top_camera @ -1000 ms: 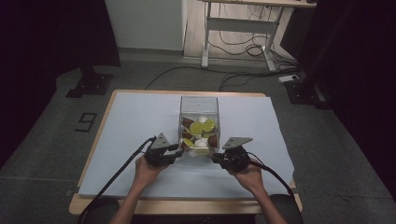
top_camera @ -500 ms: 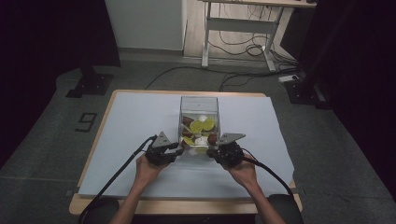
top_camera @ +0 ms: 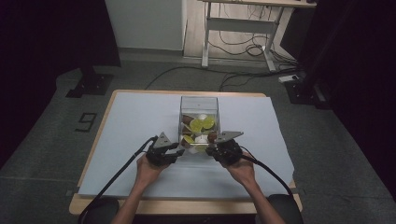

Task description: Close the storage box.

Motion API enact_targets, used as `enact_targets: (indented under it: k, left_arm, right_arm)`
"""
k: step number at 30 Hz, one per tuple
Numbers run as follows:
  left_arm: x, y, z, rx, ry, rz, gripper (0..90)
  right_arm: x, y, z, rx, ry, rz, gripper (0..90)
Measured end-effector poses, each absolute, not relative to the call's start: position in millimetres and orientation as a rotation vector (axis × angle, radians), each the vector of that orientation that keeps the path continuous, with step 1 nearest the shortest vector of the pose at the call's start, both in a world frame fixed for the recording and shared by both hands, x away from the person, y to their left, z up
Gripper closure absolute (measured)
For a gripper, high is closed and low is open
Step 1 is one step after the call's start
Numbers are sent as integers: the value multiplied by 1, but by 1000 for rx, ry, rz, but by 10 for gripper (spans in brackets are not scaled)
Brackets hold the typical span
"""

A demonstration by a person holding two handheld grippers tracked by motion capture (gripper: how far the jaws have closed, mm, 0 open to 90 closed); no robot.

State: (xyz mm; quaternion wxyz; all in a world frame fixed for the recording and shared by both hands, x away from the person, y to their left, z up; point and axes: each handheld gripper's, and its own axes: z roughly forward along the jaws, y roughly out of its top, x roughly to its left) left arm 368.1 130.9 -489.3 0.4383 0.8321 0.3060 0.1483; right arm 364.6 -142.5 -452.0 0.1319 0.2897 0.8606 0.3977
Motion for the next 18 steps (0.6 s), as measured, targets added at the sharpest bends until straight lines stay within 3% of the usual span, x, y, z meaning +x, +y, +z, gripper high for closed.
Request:
enact_targets:
  k: [9, 18]
  left_arm:
    - [368, 137, -494, 2091, 783, 368, 421]
    - [370, 141, -503, 2117, 832, 321, 155]
  right_arm:
    - [371, -139, -451, 863, 2472, 1130, 835]
    - [381, -137, -452, 875, 2457, 1117, 833]
